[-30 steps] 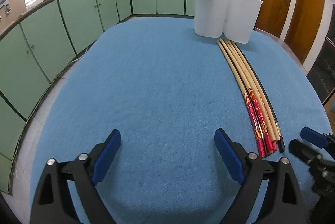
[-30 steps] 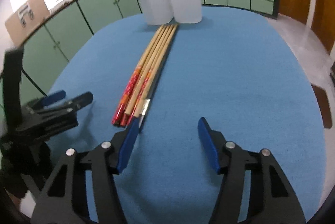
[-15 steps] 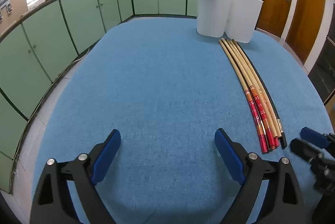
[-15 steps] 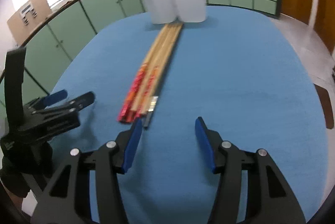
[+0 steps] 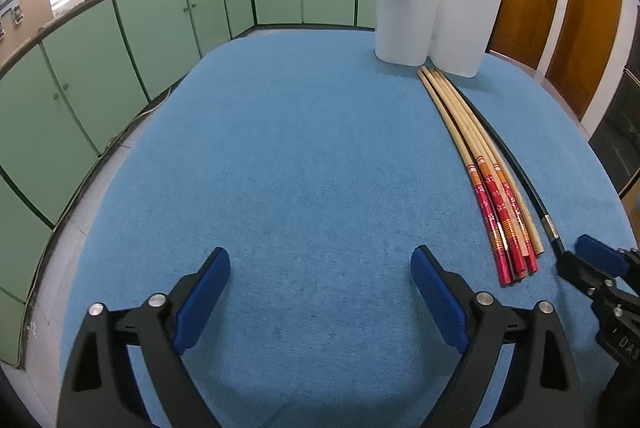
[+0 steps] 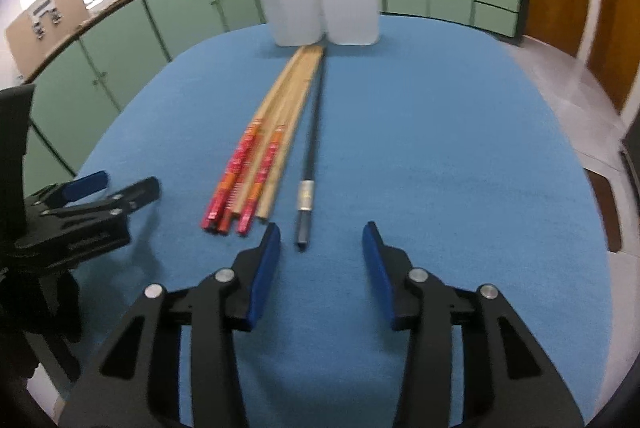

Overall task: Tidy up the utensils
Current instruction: 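Move the right gripper to the chopsticks and grasp a black chopstick, then grasp a red-patterned chopstick with the left gripper while the right holds the black chopstick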

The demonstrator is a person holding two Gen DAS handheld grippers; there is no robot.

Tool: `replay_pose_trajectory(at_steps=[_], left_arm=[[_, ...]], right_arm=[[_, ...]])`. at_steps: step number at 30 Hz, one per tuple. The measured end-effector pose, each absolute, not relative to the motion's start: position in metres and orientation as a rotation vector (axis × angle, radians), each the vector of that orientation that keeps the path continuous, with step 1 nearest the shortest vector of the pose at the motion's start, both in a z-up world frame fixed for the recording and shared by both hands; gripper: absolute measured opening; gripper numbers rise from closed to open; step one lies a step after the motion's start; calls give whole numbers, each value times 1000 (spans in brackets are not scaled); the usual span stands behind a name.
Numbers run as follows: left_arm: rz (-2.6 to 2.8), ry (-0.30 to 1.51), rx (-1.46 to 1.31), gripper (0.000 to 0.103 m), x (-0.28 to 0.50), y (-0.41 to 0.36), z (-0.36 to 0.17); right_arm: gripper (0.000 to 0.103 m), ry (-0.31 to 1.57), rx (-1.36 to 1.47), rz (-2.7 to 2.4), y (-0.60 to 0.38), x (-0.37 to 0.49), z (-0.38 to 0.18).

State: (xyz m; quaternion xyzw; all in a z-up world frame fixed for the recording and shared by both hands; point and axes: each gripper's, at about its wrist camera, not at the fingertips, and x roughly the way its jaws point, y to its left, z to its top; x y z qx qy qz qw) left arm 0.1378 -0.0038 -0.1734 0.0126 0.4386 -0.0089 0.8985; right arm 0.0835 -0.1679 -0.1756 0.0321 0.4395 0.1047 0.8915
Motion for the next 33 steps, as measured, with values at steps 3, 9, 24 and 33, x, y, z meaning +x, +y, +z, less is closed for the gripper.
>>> replay_pose_trajectory(at_steps=[3,9,24,33], left_arm=[[-27,909,29,90,137,-7,-174],[-68,905,47,90,134,-18,-173],[-183,925,115,92,131,-58,-178],[-50,916,50,91,134,-27,-173]], right_arm=[[15,909,68,216,-166,86,-176],[6,901,98,214,-173,83,-176],[6,895,137,138,-199,79,-177],[8,899,137,146,-197,79,-178]])
